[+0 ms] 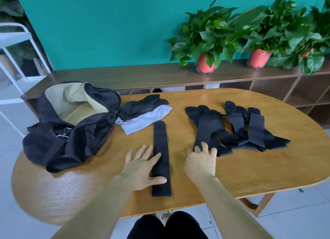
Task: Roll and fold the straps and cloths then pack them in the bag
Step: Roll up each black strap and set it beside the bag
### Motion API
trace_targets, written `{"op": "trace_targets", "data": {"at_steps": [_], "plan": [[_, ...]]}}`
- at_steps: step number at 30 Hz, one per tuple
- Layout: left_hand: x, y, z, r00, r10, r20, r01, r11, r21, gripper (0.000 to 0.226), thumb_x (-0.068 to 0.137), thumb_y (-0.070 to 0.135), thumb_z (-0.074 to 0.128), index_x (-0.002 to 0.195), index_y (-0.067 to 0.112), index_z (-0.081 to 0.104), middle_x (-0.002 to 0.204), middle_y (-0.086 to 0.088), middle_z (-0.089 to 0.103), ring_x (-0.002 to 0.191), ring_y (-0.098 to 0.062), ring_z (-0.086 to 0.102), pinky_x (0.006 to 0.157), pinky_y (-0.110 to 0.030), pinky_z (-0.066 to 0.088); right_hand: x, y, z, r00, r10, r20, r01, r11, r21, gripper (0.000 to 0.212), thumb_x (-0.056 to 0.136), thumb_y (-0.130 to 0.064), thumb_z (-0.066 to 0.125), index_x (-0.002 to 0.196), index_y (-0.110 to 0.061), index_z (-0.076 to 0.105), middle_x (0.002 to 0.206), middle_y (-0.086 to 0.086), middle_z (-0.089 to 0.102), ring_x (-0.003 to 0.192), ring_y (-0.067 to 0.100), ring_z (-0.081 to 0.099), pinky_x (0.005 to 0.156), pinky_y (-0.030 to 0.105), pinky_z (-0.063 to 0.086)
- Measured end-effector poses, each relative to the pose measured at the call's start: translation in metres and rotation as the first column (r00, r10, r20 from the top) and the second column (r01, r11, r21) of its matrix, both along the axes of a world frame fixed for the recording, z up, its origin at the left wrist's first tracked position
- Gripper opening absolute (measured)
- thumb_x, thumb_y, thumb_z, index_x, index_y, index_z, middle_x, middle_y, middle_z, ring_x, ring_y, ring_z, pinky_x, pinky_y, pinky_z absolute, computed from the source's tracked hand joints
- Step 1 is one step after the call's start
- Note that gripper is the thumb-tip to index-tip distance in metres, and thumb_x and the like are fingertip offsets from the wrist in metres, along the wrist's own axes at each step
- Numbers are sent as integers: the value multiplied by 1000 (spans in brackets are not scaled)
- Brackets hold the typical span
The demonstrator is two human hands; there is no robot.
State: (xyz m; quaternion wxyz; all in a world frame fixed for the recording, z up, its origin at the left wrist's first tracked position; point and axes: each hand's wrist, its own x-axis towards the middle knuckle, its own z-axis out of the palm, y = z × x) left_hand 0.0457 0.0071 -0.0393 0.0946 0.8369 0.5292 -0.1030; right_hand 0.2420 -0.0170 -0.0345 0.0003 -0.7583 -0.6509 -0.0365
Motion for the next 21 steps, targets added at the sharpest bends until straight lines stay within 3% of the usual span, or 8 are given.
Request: {"op": "trace_targets", "data": {"at_steps": [5,9,12,16,21], "plan": [[-17,-1,14,991,-1,136,-5,999,42,84,81,77,38,150,42,5,159,8,-16,145,-13,-18,117,-44,0,-9,-2,10,992,120,-45,-112,982,152,26,93,-29,46,113,-21,61,116,0,62,130,29,34,101,45,24],[-24,-16,21,962,-52,269,-6,978,209,59,88,66,41,142,40,34,154,13,24,140,-11,20,107,-33,17,-20,-7,12,934,355,-45,-320,884,340,20,76,-18,67,95,-20,70,96,-3,69,111,26,56,86,42,41],[-26,-34,15,950,-110,291,40,971,236,58,83,71,32,128,40,51,134,23,44,124,-3,37,89,-25,15,-30,-15,12,830,557,-8,-508,763,400,16,77,-16,60,88,-20,71,96,-6,68,109,24,55,87,36,35],[-30,-48,-3,952,-107,286,51,979,196,41,90,57,48,126,40,54,136,25,44,124,0,35,90,-27,15,-38,-27,0,756,654,26,-644,737,202,19,78,-21,54,81,-24,73,97,-9,66,116,23,49,93,35,25],[-33,-48,-7,942,-109,317,35,972,232,40,87,57,54,122,38,58,130,26,50,126,1,34,89,-27,9,-44,-22,-7,774,633,-23,-631,774,60,29,88,-21,47,111,-21,64,115,-7,60,132,25,31,101,39,18]]}}
